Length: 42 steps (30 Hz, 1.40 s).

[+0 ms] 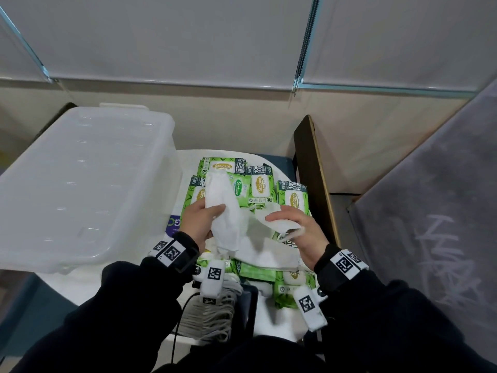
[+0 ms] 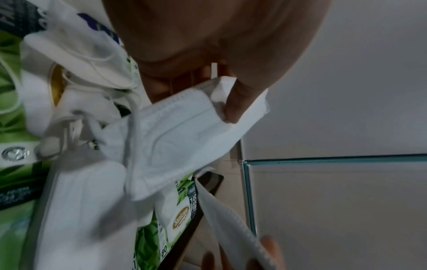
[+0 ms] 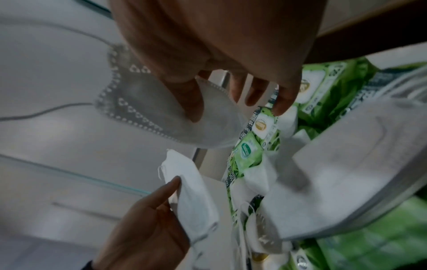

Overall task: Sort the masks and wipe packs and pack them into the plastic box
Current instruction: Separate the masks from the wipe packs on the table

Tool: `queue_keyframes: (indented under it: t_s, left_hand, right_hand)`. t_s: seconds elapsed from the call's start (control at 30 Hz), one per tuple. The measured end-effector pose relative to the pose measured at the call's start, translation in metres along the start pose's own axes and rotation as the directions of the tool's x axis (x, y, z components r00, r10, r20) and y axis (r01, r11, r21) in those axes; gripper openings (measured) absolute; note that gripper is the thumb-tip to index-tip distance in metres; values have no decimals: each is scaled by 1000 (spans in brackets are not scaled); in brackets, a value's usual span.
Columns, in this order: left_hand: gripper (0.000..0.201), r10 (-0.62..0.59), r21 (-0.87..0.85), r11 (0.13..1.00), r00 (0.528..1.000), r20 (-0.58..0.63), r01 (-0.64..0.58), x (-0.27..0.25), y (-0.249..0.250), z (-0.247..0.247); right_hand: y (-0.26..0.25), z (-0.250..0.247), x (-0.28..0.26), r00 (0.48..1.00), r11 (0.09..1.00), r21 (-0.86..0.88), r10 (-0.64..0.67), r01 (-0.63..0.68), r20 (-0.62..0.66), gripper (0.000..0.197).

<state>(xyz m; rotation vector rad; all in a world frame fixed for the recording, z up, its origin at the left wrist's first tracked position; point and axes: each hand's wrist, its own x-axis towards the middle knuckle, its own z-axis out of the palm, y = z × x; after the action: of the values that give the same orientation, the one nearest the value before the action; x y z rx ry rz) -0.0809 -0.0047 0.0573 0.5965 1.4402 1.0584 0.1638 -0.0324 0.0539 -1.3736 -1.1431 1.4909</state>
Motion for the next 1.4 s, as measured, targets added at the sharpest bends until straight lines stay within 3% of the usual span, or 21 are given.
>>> queue_keyframes:
  t_s: [0.07,0.13,0.2,0.3,0.37,0.5,0.6,0.63,0.73,0.9,1.0,1.07,1.17,1.3,1.4]
  left_hand:
    - [20,27,1,1000,1000,9,-27,-1,6,-4]
    - [23,21,-36,999,998,61,-19,-5,13,-7]
    - [25,-21,-67,997,991,129,30,-10,17,-6]
    - [33,-118,-103,985,973,200,140,-16,15,2]
    - [42,-205,-138,960,947,247,244,-21,11,7]
    - [32,-366,-92,903,863,347,420,-31,-8,16]
    - [64,-401,-108,882,851,337,459,-35,-30,25]
    - [62,-411,-133,875,860,302,465,-35,-37,29]
    - [51,-414,-193,859,865,282,474,-40,-44,40]
    - [39,-318,-272,876,902,293,398,-30,-41,34]
    - [36,-234,-278,905,924,304,321,-26,-32,28]
    - [33,-176,-284,924,945,276,255,-22,-28,25]
    - [33,-121,-325,928,973,196,181,-16,-24,23]
    - [35,-120,-400,904,988,102,151,-6,-17,16]
    - [60,-94,-439,895,996,-8,81,-5,-10,11]
  right_hand:
    - [-3,-7,-5,997,999,34,-31,28,74,38]
    - [-8,-8,-10,993,999,27,31,-34,111,35]
    - [-6,-10,-9,997,995,-99,14,-6,71,41]
    - [3,-15,-3,993,963,-244,-110,115,33,50]
    - [9,-15,-3,986,927,-338,-163,161,22,53]
    - [12,-15,-14,986,886,-435,-162,159,30,69]
    - [12,-10,-16,960,803,-526,-256,278,116,66]
    - [17,-10,-14,947,784,-533,-284,318,148,60]
    - [16,-4,-19,956,845,-446,-255,293,146,51]
    - [18,0,-25,983,963,-200,-183,183,22,42]
    - [15,2,-29,999,996,81,46,-47,15,48]
    - [11,6,-33,975,945,241,205,-221,89,44]
    - [12,13,-35,960,957,132,240,-259,145,28]
    - [26,20,-33,971,976,-112,201,-188,126,35]
    - [29,21,-30,983,984,-33,175,-173,51,32]
